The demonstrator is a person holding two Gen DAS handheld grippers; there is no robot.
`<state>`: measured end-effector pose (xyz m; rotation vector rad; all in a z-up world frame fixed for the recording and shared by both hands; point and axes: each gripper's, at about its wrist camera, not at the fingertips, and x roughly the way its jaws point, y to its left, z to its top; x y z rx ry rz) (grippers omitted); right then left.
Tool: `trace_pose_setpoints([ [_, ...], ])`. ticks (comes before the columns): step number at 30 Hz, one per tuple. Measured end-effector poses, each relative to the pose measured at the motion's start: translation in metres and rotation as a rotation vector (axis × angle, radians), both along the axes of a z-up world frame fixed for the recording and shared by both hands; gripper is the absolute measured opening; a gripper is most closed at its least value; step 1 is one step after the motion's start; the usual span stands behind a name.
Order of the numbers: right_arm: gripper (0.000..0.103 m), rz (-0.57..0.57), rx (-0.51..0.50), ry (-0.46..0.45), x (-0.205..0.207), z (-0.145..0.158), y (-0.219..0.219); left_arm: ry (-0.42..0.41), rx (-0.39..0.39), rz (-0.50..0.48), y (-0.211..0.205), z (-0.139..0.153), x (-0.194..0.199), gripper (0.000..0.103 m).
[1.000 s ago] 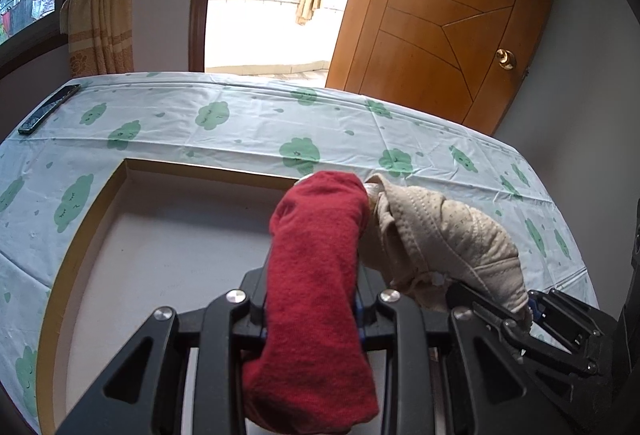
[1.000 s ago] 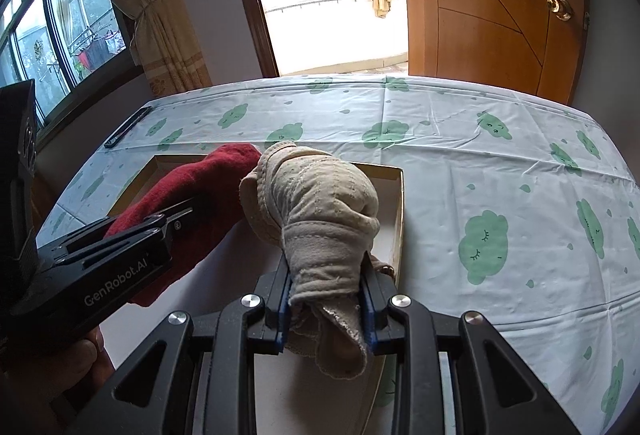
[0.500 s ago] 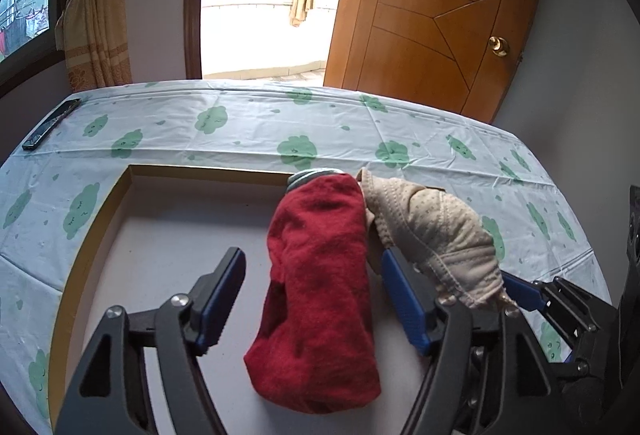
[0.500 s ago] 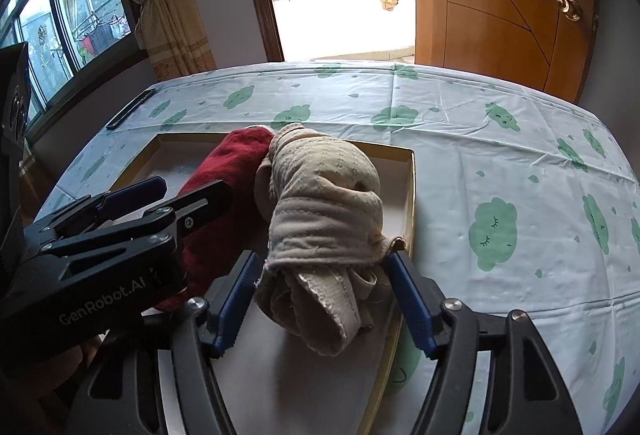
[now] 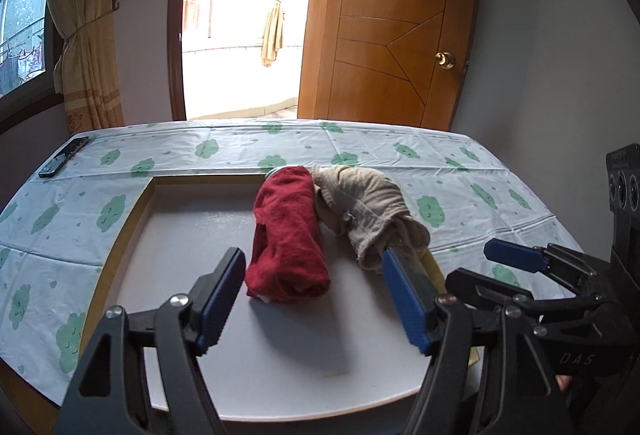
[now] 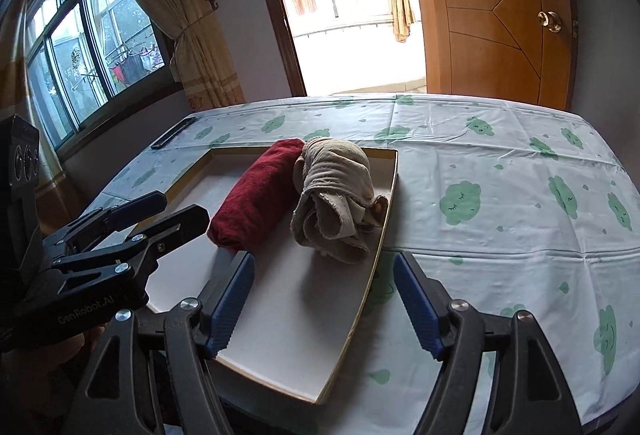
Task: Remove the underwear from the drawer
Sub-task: 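Move both open tools back down toward the drawer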
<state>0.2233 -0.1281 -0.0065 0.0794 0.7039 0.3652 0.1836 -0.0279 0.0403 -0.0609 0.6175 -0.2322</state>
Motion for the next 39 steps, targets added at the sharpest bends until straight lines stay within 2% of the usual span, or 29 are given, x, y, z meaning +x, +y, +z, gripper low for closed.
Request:
trace_pose_setpoints([
  [5,0.075,0.052,0.008,-0.018,-0.033,-0.005,-0.002,-0.038,-0.019,-0.03,0.003,0.007,-0.035,0.072],
  [9,0.075,0.099,0.01,-0.029,-0.064,-0.013,-0.004,-0.063,-0.02,-0.055,0.005,0.007,-0.064,0.076],
  [17,0.076,0.163,0.019,-0.052,-0.115,-0.021,-0.01,-0.063,-0.022,-0.097,0.012,-0.004,-0.112,0.079],
  [20,0.077,0.18,0.022,-0.064,-0.13,-0.024,-0.011,-0.07,-0.033,-0.082,0.021,-0.008,-0.127,0.086],
  [30,0.078,0.246,0.03,-0.069,-0.17,-0.037,-0.008,-0.051,-0.049,-0.011,0.052,-0.038,-0.172,0.092],
  [39,0.08,0.326,-0.03,-0.022,-0.195,-0.063,0.007,0.044,-0.034,0.003,0.074,-0.08,-0.196,0.092],
])
